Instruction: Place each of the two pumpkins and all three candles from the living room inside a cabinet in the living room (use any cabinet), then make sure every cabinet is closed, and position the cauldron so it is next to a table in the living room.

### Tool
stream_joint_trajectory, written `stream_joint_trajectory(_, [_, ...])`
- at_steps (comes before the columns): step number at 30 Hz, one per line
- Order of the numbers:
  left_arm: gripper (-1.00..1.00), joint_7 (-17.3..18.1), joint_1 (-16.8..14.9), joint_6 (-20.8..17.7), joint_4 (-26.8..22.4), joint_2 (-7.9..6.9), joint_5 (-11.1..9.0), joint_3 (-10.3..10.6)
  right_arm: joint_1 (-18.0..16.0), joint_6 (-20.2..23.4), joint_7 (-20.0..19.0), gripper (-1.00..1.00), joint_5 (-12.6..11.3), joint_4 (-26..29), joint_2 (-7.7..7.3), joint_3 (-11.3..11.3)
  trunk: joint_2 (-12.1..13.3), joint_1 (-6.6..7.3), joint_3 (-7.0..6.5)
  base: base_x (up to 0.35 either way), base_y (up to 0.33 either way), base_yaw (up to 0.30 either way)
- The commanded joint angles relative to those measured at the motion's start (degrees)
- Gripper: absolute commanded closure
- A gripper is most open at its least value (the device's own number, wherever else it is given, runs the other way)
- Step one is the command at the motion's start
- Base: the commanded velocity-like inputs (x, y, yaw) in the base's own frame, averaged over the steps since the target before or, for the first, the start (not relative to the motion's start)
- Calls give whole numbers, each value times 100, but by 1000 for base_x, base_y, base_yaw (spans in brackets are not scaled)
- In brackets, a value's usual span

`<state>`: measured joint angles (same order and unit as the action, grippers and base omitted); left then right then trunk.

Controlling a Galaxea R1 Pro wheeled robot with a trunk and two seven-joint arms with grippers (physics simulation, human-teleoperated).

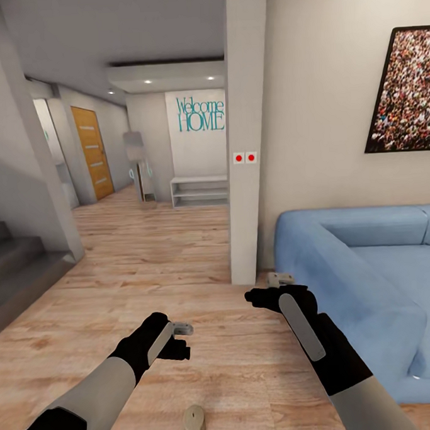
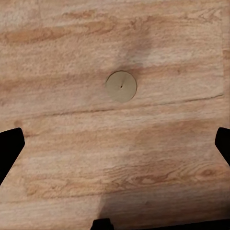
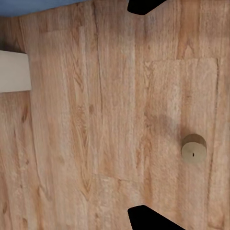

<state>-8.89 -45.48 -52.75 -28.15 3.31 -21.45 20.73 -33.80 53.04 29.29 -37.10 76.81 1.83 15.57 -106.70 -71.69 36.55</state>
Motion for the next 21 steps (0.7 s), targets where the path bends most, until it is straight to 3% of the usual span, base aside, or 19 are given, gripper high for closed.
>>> stream_joint_trajectory(1, [-100, -48, -5, -16, -7, -4, -61, 33, -5, 10, 60, -100, -59, 6, 0, 3, -45, -22, 25, 0, 0, 0])
stream_joint_trajectory(21, [-100, -56, -5, -16, -7, -3, -61, 36, -4, 23, 58, -100, -79, 9, 10, -30, -847, -461, 384, 0, 0, 0])
